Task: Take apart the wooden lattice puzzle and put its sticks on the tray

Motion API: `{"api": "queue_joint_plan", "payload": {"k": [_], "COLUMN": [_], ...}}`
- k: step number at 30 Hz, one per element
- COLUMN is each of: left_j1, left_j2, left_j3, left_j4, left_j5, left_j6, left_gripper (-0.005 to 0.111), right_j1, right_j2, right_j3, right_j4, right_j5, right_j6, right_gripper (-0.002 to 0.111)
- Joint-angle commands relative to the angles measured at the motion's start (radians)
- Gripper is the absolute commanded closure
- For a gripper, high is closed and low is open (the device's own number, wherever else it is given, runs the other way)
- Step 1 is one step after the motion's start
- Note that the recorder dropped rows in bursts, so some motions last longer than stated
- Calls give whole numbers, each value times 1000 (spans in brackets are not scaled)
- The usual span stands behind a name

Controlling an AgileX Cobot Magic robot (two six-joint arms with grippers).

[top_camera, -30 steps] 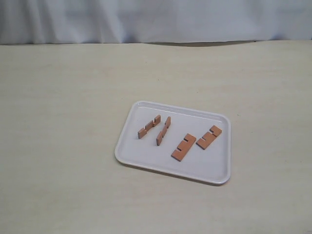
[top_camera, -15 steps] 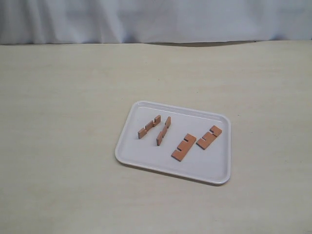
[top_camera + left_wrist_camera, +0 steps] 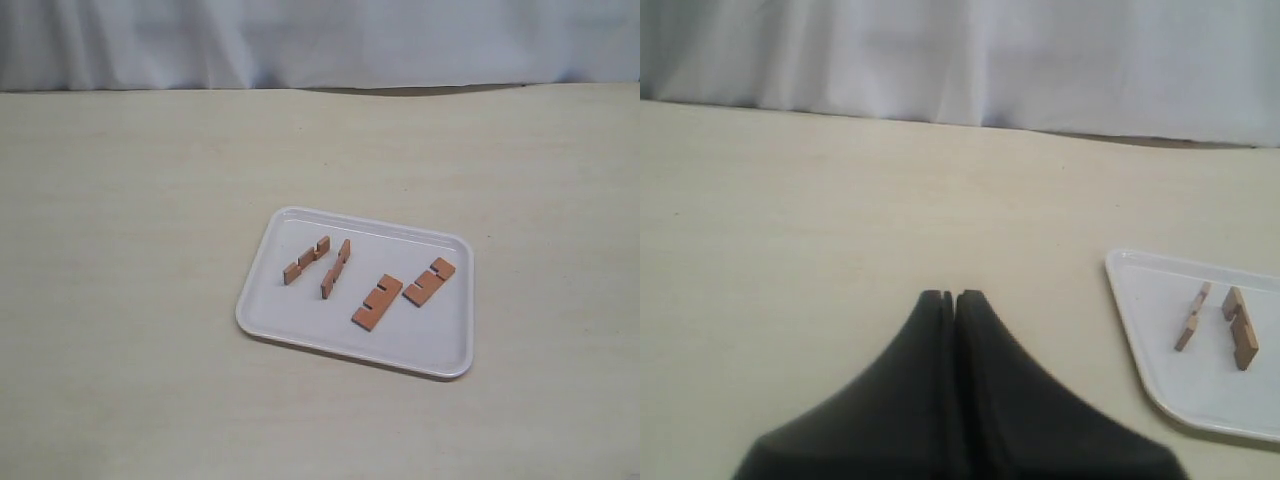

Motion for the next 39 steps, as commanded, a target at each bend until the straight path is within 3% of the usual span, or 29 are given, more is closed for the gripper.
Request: {"api": "queue_joint_plan", "payload": {"k": [1, 39], "left_j1": [-6, -6], "left_j2": [-1, -1], "left_j3": [2, 2], "left_j4": [5, 2], "left_j5": [6, 8], "left_j6": [-7, -7], "left_gripper": [107, 107], "right_j1": [-3, -3], "right_j2": [-5, -5], "right_j3": [3, 3], "right_j4": [-8, -8], "right_j5": [-3, -3], "right_j6": [-5, -5], "right_gripper": [104, 104]}}
